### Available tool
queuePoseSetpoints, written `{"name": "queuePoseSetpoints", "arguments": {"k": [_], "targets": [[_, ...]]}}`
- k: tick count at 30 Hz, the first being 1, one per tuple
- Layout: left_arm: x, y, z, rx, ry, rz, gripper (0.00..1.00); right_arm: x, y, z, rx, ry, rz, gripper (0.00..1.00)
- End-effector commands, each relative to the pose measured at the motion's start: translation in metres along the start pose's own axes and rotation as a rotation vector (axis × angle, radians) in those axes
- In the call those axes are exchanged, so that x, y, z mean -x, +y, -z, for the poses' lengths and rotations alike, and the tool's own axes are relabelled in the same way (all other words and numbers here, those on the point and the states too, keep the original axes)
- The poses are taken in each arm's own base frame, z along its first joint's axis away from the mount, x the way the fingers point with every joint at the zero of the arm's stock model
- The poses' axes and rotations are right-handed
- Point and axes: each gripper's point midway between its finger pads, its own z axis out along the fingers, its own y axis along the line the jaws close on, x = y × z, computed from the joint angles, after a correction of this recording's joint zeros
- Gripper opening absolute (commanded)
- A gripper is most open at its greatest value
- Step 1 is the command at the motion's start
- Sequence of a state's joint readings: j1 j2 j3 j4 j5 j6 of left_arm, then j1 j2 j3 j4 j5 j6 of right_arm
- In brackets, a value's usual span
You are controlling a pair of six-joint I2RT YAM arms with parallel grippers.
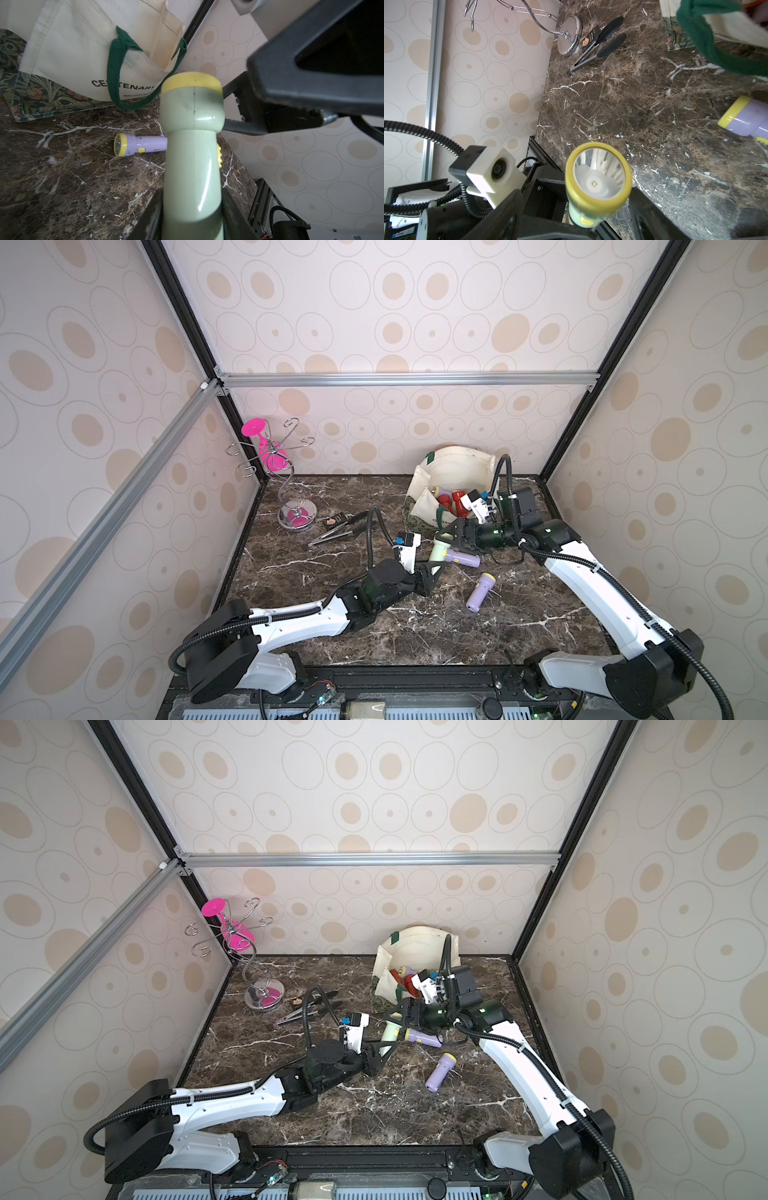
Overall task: Put the flashlights into the tote bags
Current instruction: Pick up the flashlight from the center of the board.
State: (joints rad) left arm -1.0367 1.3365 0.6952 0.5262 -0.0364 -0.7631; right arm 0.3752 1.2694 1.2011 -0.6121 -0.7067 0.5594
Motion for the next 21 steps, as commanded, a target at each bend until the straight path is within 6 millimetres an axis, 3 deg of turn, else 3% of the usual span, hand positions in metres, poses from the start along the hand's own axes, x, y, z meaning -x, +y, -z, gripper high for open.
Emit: {"name": "queuePoseSetpoints", "arguments": {"k": [1,6,14,21], "targets": [[0.026,-0.014,0.007,-0.047,-0.089,0.027,0.02,-0.002,-0.005,-0.007,-0.009,0.013,-0.02,0.86],[0.027,-0.014,0.008,-0.054,-0.101,0.034,0.02,0.001,-0.003,-0.016,0.025,0.021,-0.055,0.83],[0.028,-0.016,0.007,-0.061,-0.102,0.034,0.02,0.001,-0.002,-0.027,0.048,0.042,-0.073,0.67],[0.027,-0.015,0.007,-0.058,-0.1,0.032,0.02,0.002,-0.003,-0.027,0.039,0.038,-0.069,0.37]]}}
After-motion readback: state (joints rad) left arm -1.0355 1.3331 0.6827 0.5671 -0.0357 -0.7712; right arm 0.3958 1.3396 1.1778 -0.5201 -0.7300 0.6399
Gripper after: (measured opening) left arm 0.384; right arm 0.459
